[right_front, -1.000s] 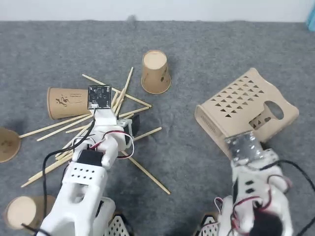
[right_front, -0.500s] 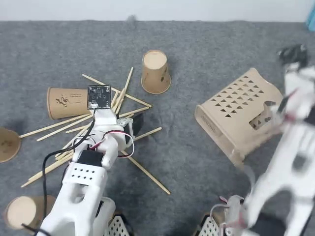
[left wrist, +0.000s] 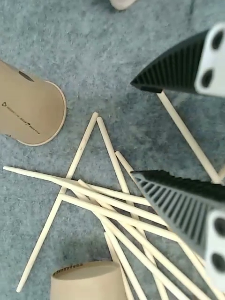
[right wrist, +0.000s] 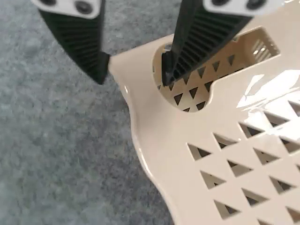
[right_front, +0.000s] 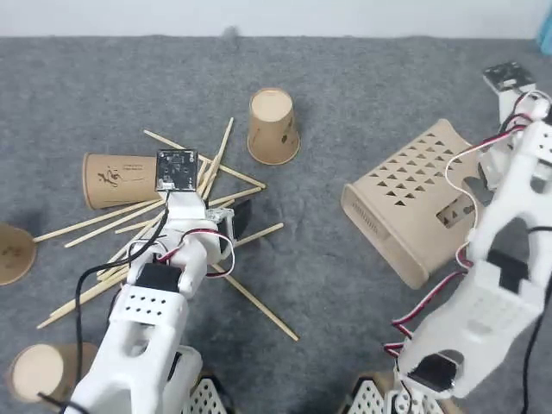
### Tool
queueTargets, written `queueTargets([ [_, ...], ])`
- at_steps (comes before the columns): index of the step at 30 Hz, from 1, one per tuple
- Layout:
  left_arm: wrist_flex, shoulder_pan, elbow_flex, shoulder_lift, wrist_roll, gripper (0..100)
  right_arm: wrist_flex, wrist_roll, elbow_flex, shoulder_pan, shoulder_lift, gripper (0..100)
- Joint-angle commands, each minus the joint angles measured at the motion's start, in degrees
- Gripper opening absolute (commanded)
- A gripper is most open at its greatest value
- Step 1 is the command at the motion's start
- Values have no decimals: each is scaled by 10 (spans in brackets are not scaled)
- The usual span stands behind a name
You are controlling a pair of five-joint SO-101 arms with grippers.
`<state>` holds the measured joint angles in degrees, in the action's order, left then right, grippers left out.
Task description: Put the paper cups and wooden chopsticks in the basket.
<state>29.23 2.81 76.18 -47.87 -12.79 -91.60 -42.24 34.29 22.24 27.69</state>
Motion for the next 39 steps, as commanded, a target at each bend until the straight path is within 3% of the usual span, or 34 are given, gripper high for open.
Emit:
queueTargets([
  [1,-14,6,-2,2,11,261,-29,-42,88,2,15,226],
  [7,-15,6,-2,3,11,261,-70,-92,111,-22,64,226],
  [14,-16,5,-37,74,11,261,-56,-98,113,-22,98,217],
  [20,-15,1,-70,128,9,261,-55,-97,135,-16,87,0],
  [34,-15,1,-68,126,11,261,-89,-99,353,7,15,7],
  [39,-15,1,-68,126,11,261,-91,-147,468,2,-14,7],
])
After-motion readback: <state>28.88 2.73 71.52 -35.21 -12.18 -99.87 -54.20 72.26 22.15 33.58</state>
